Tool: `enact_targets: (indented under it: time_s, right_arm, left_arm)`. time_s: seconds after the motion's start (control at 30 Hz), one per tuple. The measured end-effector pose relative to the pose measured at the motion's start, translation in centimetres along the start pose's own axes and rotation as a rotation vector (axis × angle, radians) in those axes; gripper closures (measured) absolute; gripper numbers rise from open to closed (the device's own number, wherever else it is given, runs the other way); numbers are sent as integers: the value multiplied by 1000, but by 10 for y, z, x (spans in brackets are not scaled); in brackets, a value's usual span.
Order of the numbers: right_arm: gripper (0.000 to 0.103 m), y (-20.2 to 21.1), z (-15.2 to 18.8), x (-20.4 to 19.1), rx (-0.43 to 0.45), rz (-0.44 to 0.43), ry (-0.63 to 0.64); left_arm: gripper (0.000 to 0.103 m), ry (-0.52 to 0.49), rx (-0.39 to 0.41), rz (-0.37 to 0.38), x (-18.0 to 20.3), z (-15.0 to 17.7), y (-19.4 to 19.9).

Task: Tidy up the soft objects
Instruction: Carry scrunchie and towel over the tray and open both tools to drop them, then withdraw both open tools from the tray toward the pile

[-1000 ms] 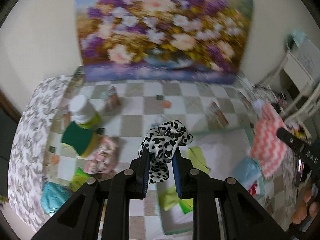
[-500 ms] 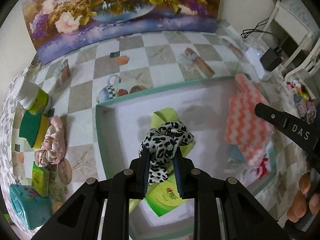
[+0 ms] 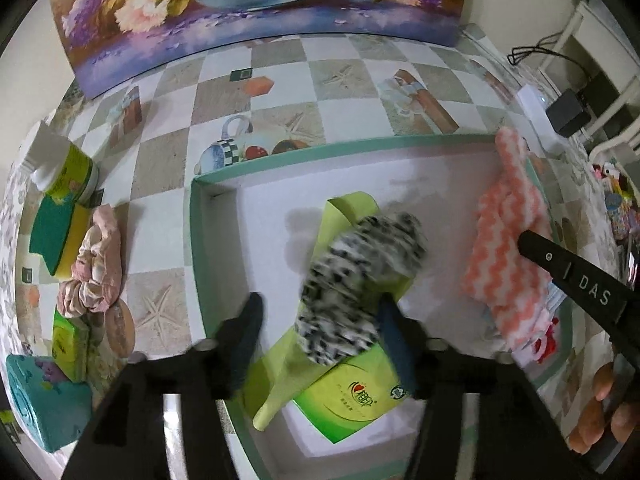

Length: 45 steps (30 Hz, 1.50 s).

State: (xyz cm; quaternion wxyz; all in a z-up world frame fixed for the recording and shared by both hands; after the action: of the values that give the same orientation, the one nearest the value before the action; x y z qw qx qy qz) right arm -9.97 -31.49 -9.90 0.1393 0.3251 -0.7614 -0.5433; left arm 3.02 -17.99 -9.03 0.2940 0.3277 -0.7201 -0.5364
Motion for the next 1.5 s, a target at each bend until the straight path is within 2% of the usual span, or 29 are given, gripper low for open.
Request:
enact_targets:
  time_s: [0.03, 0.07, 0.1, 0.17, 0.23, 0.3, 0.37, 0.43, 0.6, 0.8, 1.13, 1.3, 1.5]
  right_arm:
    - [74, 1, 0, 0, -2, 13, 1]
    - [61, 2, -1, 0, -4, 22, 3]
    - [56, 4, -1, 0, -3, 26, 4]
    - [55, 7, -3, -2, 1, 26, 12]
    - [50, 12, -4, -4, 0, 34, 17]
    - [36, 18, -7, -5, 7, 49, 21]
    - [31, 26, -9, -8, 20, 67, 34]
    - [22, 35, -11, -10, 32, 86, 50]
    - [0, 53, -17, -14, 70, 129, 71]
    - [0, 74, -22, -17, 123, 134, 73]
    - [0, 82, -22, -19, 126, 135, 75]
    - [0, 80, -22, -25, 114, 137, 88]
    - [0, 74, -20, -41, 95, 132, 131]
  left_arm:
    - [38, 0, 2, -1, 0, 0, 1]
    - [38, -1, 5, -4, -1, 0, 2]
    - [38, 0, 6, -7, -1, 0, 3]
    - [30, 4, 4, -11, -1, -1, 5]
    - [24, 9, 8, -2, -2, -2, 8]
    - [22, 18, 18, 12, -2, -4, 14]
    - [18, 27, 34, 19, -3, -6, 20]
    - [13, 34, 48, 26, -4, -8, 24]
    - [11, 71, 63, 51, -8, -11, 33]
    - [11, 92, 57, 57, -11, -11, 35]
    - [11, 180, 70, 86, -48, -21, 53]
    - [11, 245, 100, 40, -90, -28, 63]
    - [11, 375, 147, -82, -161, -32, 72]
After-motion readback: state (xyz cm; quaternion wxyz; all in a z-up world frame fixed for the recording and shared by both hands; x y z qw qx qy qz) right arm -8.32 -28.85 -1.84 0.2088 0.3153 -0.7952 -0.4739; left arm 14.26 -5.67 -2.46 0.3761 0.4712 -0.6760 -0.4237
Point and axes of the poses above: each gripper's, at about its wrist camera, not at the fingertips, and y roughly against the way its jaws point, x to its right, z to its underside, the point moved 3 cm from there along -y, roughly the way its jaws point, and after that the axes turned 10 degrees about y, right-handed, at the moved point
